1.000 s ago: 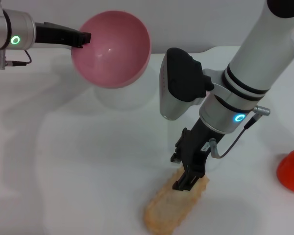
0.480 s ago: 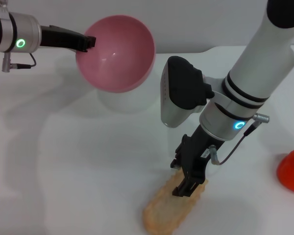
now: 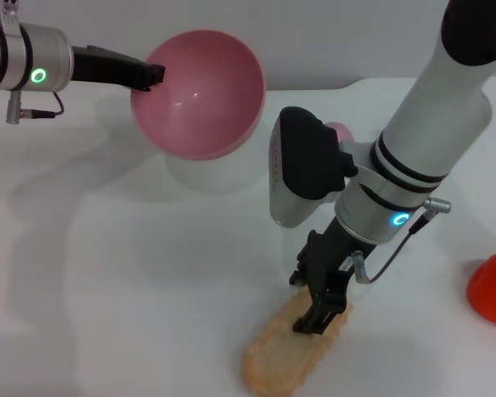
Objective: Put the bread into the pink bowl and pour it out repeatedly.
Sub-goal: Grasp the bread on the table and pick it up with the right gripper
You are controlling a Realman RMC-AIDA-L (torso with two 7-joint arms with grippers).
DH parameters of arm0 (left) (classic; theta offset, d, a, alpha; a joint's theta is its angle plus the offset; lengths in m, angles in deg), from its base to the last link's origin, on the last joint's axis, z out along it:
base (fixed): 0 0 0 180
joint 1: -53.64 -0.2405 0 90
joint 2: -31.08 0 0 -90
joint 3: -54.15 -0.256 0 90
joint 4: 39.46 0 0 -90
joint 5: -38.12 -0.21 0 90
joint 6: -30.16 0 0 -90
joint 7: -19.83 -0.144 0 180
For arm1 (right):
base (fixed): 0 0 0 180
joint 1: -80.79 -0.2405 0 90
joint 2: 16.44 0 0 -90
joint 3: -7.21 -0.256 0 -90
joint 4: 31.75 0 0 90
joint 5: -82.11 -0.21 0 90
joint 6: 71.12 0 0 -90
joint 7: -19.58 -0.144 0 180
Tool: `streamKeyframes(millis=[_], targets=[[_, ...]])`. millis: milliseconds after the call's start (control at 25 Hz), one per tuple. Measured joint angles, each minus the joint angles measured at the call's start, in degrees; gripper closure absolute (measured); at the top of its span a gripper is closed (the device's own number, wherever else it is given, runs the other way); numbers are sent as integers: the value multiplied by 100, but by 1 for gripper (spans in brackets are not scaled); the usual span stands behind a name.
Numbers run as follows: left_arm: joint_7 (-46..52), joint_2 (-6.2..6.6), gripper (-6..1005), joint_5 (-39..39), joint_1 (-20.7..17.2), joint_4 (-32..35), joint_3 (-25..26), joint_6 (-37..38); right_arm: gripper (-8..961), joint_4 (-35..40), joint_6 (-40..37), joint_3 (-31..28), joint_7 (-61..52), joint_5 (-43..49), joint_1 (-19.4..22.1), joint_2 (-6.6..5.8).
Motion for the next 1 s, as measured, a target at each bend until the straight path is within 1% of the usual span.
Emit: streamKeyframes(millis=[760,1000], targets=[[0,9,943,-7,26,0,-7,-108,253,-113,-79,61,-7,16,-12,-8],[0,20,943,-9,37,0,-6,-146,272,-177,-141,137,-24,32,-39,-10]])
